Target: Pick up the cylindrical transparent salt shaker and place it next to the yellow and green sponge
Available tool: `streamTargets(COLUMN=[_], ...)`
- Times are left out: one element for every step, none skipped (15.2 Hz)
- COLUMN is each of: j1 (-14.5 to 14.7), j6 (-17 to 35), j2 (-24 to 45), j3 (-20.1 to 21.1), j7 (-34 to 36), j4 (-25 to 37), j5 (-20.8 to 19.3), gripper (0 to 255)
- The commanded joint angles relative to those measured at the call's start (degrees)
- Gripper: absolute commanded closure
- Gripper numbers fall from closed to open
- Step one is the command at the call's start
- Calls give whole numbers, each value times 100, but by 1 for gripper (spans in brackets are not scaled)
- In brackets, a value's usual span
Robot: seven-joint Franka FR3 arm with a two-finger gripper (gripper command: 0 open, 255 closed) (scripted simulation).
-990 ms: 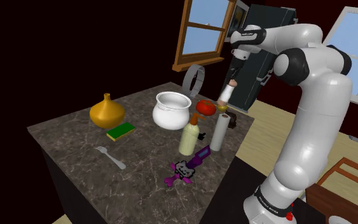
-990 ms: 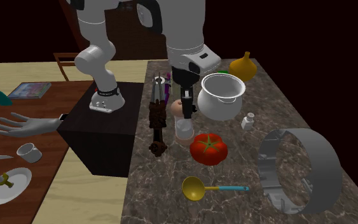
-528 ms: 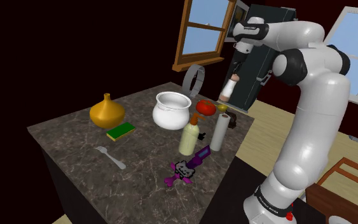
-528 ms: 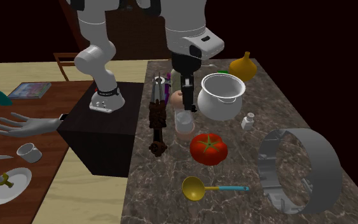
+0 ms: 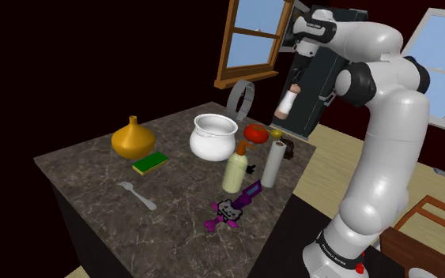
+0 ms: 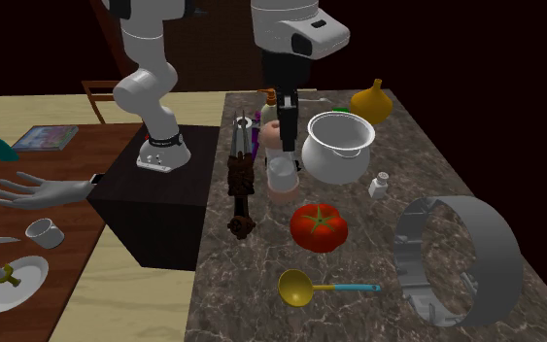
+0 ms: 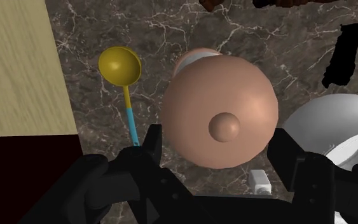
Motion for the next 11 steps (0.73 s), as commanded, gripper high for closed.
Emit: streamTargets(j1=[-45, -78, -113, -152, -195, -242, -293, -324, -116, 79, 259], j6=[-194, -295, -398, -504, -614, -727, -844, -910, -792, -690, -598], j2=[54, 97, 144, 194, 248, 307, 371, 408, 196, -1, -186], j3=[-2, -2, -2, -2, -1, 1, 3, 6, 18, 34, 59], j7=[6, 5, 4, 2, 1, 0, 0, 0, 130, 267, 410], j4=[241, 380, 526, 678, 837, 1004, 1181, 1282, 983, 715, 472], j5=[32, 57, 84, 114, 147, 183, 222, 245, 117, -1, -114], gripper=[255, 255, 255, 255, 255, 255, 255, 255, 255, 255, 255])
